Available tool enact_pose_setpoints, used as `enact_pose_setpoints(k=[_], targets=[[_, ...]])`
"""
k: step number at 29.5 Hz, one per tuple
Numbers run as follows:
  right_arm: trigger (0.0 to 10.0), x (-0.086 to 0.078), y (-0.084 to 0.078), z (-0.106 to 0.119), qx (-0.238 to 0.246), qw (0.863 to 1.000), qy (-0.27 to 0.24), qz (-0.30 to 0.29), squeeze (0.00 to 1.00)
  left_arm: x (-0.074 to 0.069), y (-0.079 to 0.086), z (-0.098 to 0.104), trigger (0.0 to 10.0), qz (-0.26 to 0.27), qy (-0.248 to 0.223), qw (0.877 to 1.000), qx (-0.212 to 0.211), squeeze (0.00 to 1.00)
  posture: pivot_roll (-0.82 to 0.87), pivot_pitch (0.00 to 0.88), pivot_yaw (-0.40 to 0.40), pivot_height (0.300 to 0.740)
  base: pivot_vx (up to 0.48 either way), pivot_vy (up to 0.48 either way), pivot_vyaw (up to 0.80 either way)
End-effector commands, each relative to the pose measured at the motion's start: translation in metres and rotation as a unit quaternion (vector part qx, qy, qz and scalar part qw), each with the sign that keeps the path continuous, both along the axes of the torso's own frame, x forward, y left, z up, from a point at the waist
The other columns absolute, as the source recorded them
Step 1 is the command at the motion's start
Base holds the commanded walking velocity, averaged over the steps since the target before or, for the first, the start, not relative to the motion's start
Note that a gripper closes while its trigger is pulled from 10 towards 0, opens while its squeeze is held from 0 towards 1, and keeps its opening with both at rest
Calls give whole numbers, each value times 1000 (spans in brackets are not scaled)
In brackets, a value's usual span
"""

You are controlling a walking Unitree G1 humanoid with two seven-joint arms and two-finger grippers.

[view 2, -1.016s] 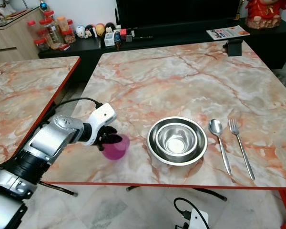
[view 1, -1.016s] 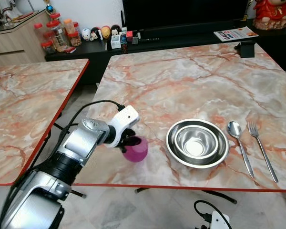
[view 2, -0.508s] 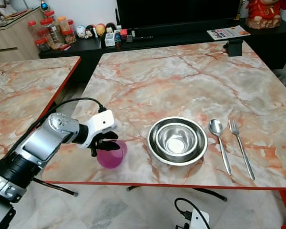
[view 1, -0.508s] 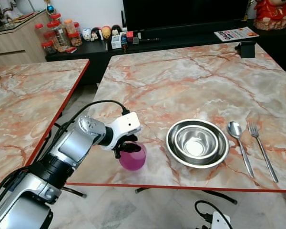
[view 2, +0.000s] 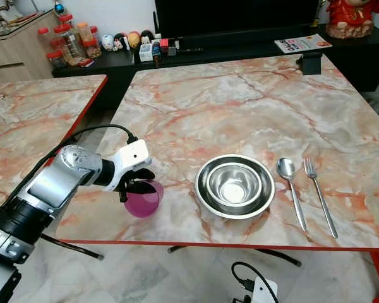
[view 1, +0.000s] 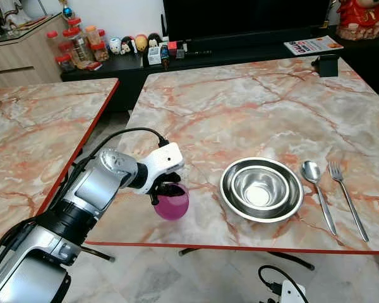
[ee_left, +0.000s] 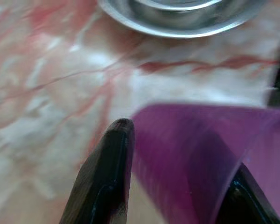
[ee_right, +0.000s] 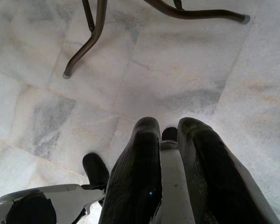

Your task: Setting the table

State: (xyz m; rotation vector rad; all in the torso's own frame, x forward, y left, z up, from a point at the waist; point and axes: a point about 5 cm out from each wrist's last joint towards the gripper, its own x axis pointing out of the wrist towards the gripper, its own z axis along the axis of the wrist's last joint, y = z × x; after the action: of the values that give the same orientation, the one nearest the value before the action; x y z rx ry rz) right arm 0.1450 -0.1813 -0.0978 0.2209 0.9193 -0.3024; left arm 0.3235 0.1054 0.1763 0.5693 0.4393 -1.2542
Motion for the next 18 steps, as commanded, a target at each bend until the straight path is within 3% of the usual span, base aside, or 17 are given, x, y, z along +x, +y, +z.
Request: enact_pose_setpoints(k=[1,6,8,10,18], targets=[[10000,-1,4,-1,8,1000,4,0,0,-4,4,1,10000,-18,-1,1000,3,0,-9,0,134,740,0,0,0],[10000,0,4,-1,8,1000,2,-2,0,-3,2,1,10000,-25,-11,1000,2,0,-9,0,130,740,0,0,0],[10000,1,4,0,8,1000,2,-1,0,3,4,-6,10000,-7,-46,998,45,0,-9,0,130,740,0,0,0],[10000,1,4,0,8,1000,2,-1,0,3,5,-9,10000,-7,-45,998,50,0,-13,0,131,740,0,0,0],[10000,1,3,0,7,1000,1,-1,0,5,0,-8,10000,7,-60,997,39,0,-13,0,126,740,0,0,0]])
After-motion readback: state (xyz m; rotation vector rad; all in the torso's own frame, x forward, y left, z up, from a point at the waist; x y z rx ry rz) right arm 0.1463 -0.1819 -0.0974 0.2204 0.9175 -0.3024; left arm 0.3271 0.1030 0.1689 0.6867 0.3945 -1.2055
